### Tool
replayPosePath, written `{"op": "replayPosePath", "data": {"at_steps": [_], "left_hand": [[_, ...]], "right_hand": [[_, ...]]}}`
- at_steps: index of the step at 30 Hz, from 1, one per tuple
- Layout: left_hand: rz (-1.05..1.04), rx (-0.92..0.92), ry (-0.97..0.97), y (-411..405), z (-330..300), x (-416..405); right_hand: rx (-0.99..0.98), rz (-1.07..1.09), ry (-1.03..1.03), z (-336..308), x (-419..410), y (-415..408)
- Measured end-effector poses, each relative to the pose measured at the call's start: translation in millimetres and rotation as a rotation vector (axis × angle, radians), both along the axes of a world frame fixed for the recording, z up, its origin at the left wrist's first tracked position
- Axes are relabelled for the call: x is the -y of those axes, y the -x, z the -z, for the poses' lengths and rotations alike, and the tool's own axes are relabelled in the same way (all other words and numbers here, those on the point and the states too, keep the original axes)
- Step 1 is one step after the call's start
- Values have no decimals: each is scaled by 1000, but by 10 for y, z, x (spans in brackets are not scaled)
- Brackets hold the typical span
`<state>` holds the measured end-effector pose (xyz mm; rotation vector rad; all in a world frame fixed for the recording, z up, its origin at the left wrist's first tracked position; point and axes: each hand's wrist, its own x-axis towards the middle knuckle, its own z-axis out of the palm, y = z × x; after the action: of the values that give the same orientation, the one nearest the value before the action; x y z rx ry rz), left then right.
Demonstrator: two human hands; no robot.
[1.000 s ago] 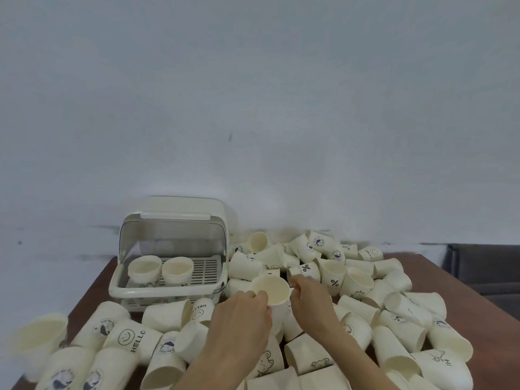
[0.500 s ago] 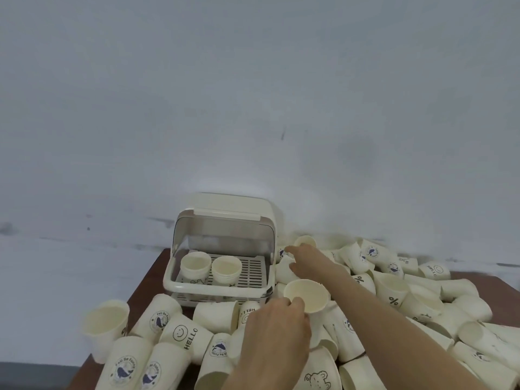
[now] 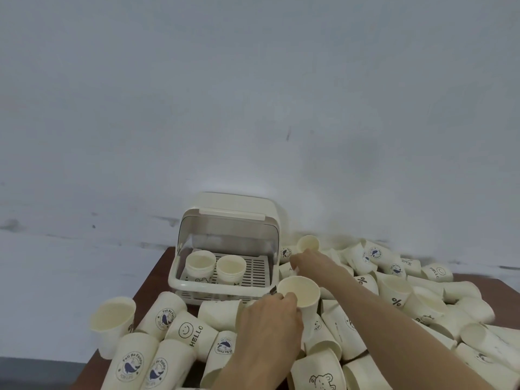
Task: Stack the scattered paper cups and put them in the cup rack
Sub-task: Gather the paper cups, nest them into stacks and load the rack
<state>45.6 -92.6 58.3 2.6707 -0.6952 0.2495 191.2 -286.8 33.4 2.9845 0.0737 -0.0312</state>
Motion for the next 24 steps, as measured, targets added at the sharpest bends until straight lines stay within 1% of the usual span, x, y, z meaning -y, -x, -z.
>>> {"op": "replayPosePath", "data": {"at_steps": [3,8,14,17,19,24], "left_hand": [[-8,9,31,-5,-8,-20],[-32,31,57,26,-40,-57],[-64,63,105,46,-10,-220],[-87,72,117,42,14,-350],[-101,68,136,40,25,-420],[-155,50,152,6,77,-547]], "right_hand": [[26,2,0,-60,11,145],[157,31,-52,-163,-21,409],[452,12,-279,-176,-214,808],[578,-18,-454,-53,-378,1018],[595,-27,-515,33,-511,1106],[512,-15,-571,175,-758,992]]}}
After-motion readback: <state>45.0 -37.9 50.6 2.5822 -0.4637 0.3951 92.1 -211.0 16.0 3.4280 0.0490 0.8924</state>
